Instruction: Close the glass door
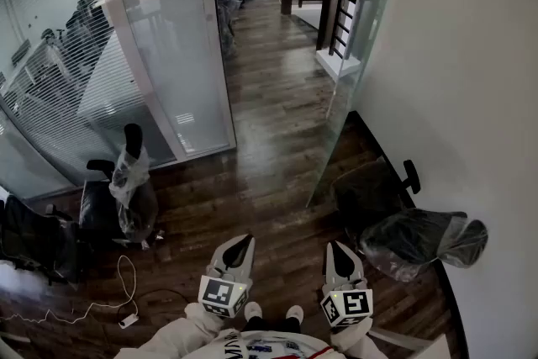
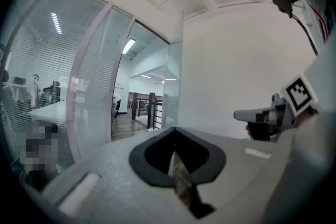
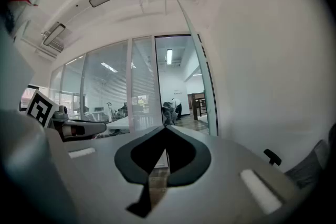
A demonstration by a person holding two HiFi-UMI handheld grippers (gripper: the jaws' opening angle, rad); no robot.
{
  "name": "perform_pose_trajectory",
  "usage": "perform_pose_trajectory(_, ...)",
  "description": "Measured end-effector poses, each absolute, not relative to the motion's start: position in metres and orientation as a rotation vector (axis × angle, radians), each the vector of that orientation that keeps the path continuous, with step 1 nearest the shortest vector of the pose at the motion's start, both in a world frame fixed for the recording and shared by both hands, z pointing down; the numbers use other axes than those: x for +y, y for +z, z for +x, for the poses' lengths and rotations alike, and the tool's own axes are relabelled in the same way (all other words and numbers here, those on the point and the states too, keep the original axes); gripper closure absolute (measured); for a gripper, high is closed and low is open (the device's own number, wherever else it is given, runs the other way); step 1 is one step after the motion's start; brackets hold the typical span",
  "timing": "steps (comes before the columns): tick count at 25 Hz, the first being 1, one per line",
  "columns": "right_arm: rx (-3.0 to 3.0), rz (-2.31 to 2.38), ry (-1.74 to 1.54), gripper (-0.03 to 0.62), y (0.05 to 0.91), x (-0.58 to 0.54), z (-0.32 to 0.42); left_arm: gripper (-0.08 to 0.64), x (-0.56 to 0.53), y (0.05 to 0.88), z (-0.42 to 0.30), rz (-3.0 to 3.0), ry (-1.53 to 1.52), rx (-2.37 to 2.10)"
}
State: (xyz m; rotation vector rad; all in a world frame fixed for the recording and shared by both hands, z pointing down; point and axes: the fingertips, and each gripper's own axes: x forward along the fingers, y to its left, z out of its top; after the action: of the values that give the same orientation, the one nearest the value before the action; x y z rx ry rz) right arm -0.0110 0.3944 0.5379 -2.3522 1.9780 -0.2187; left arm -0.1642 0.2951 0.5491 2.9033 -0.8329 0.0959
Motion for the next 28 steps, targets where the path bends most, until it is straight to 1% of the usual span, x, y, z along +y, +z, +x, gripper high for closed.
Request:
perform_pose_trajectory(5,1.935,-2.339,-0.219,0.588,0.532,0.419,0.021,0.557,0.317,0.541,-0.133,2.932,0.100,-0.818)
perform_pose_trajectory(12,1.888,-2.297,-0.228,0.588,0.530,0.440,0.041,0.557,0.339,0.534,-0.107,2.956,0.103,-0.791)
perform_pose_trajectory(28,1.944,-2.265,-0.241,0.588,0.534,0.445,0.040,0.557,0.350,0.535,-0.098,2.947,0.118,-0.812)
